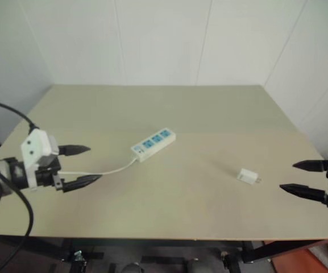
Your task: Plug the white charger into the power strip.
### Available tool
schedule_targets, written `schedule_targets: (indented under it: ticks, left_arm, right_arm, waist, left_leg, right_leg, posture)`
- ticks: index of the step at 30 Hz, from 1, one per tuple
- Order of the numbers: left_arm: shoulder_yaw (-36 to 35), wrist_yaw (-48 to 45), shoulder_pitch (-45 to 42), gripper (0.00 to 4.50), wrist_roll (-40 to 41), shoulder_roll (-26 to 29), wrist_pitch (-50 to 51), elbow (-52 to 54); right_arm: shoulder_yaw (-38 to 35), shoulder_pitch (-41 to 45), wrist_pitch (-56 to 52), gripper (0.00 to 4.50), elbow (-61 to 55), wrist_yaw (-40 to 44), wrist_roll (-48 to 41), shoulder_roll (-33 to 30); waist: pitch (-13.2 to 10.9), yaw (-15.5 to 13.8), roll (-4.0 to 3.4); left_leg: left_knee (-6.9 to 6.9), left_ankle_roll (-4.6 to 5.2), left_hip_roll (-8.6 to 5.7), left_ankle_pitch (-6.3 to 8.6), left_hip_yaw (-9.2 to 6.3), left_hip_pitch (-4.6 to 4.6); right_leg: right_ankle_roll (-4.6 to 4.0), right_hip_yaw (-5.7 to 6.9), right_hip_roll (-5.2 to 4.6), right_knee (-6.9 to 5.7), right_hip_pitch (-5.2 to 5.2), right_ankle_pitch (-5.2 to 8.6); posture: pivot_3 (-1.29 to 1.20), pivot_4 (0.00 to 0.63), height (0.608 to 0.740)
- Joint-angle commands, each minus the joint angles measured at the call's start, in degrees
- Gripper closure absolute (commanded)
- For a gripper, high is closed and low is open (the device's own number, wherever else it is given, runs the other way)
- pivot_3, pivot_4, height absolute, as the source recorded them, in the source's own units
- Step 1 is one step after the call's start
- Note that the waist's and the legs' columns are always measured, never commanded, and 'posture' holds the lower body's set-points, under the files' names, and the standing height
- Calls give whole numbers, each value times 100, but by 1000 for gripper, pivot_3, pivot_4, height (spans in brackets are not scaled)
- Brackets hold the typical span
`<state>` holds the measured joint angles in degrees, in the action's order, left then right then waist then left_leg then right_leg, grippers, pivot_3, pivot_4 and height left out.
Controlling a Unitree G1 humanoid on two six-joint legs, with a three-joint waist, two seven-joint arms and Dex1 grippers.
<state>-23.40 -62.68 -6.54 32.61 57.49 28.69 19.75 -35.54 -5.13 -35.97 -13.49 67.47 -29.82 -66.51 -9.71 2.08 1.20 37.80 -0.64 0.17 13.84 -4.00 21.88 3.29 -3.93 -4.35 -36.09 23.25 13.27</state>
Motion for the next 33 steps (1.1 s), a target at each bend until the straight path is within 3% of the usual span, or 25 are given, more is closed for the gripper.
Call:
schedule_targets:
  ticks: [1,7,15,26,33]
  left_arm:
    - [413,233,-594,16,-393,-92,-403,-453]
    - [1571,807,-2023,16,-1392,-960,-1188,-2006]
    - [2250,813,-3197,16,-1914,-2185,-2156,-4206]
    - [2521,1207,-4402,16,-2730,-3280,-3756,-7417]
    - [2517,1562,-4929,16,-3041,-3596,-4171,-8500]
  right_arm:
    - [-18,268,-41,0,-183,-110,-146,8]
    - [501,804,-99,0,-365,-305,-313,161]
    - [493,867,-218,0,-465,-395,-404,150]
    - [94,754,-527,0,-828,-440,-721,211]
    - [-101,634,-612,0,-1011,-497,-868,260]
  waist:
    - [0,-6,0]
    - [0,-20,1]
    - [-2,-109,5]
    - [-4,-132,9]
    - [-5,-121,11]
  left_leg:
    - [0,0,0,0,0,1]
    - [1,0,-4,0,-1,-4]
    - [7,0,-13,0,-4,13]
    - [9,0,-19,0,-7,15]
    - [11,0,-20,0,-8,15]
  right_leg:
    - [-4,0,0,-1,0,-2]
    - [-4,0,0,3,-8,-7]
    - [-2,0,-5,-3,6,-9]
    - [3,0,-7,-1,3,-12]
    - [5,0,-7,-3,3,-13]
  posture:
    - [0,150,740]
    - [0,150,740]
    - [0,150,740]
    - [0,150,740]
    - [0,150,740]
